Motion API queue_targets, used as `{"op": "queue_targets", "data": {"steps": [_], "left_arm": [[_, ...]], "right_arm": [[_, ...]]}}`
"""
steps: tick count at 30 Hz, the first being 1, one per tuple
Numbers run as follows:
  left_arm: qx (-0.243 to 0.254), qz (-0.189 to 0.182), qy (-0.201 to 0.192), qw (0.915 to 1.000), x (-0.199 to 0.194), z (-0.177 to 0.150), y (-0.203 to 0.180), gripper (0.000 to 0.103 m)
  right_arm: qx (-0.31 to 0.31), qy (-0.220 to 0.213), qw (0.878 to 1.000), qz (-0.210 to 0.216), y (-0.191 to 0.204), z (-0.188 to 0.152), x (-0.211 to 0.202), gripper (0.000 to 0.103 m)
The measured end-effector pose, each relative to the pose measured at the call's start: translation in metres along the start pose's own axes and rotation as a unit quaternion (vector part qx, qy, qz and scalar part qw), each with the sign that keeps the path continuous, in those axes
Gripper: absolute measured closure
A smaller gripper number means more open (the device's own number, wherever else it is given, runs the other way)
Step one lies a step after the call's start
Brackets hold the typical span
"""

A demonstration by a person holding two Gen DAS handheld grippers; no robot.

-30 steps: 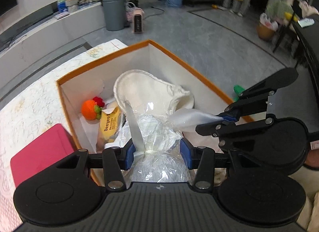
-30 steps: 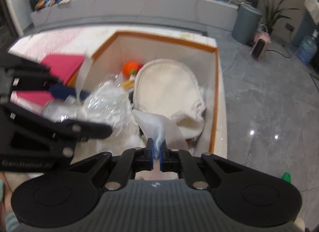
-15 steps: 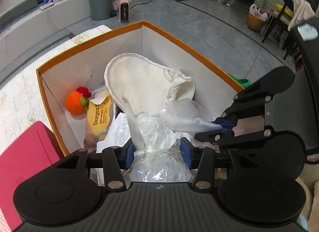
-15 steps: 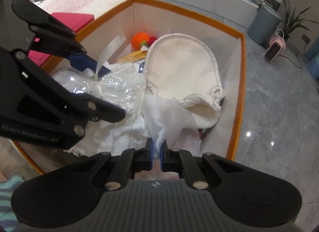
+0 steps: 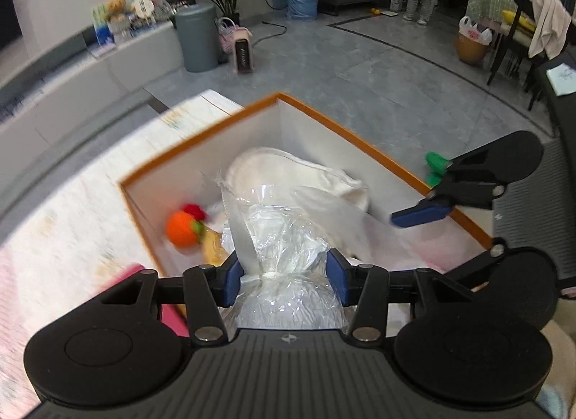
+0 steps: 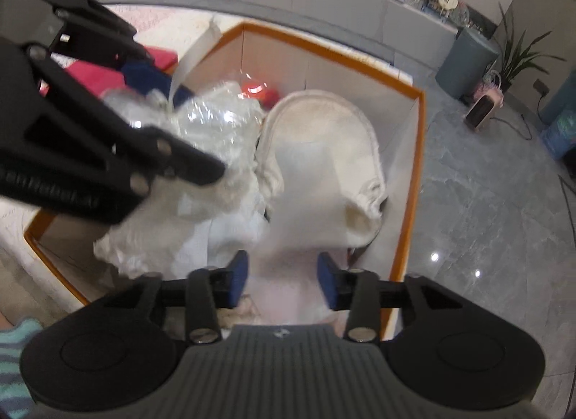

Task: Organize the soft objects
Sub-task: 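Lower the bag and wipe into the shoebox and open both tools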

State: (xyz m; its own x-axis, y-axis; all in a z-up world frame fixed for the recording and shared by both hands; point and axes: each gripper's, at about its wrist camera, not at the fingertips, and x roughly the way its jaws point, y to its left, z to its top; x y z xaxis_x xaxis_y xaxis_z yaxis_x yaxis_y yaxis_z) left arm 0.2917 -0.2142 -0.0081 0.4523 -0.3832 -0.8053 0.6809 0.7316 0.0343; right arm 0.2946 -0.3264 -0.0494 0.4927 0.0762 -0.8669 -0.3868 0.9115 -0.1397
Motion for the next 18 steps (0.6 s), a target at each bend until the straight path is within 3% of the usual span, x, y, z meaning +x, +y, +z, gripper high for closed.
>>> {"op": "queue_targets", "data": {"steps": [4,7,12,15,18], "left_arm": [[0.0,0.023,-0.005,0.9997,-0.001,0.01,0.012,0.048],[0.006,0.049,-0.002,0.9988,0.012,0.021,0.017,0.048],[0.034,0.068,0.004,0.9971,0.047,0.029,0.014,0.048],[0.047,0.068,0.011,0.9965,0.062,0.028,0.013,0.048],[0.059,0.079,0.017,0.9949,0.072,0.024,0.013,0.047]], "right_arm": [[0.0,-0.01,1.0,-0.004,-0.004,0.01,-0.008,0.051],[0.007,-0.015,1.0,0.003,-0.007,0.017,-0.007,0.054],[0.031,-0.02,0.999,0.023,-0.018,0.03,0.006,0.087],[0.036,-0.013,0.999,0.035,-0.02,0.034,0.02,0.096],[0.028,-0.004,0.999,0.04,-0.021,0.034,0.032,0.098]]}}
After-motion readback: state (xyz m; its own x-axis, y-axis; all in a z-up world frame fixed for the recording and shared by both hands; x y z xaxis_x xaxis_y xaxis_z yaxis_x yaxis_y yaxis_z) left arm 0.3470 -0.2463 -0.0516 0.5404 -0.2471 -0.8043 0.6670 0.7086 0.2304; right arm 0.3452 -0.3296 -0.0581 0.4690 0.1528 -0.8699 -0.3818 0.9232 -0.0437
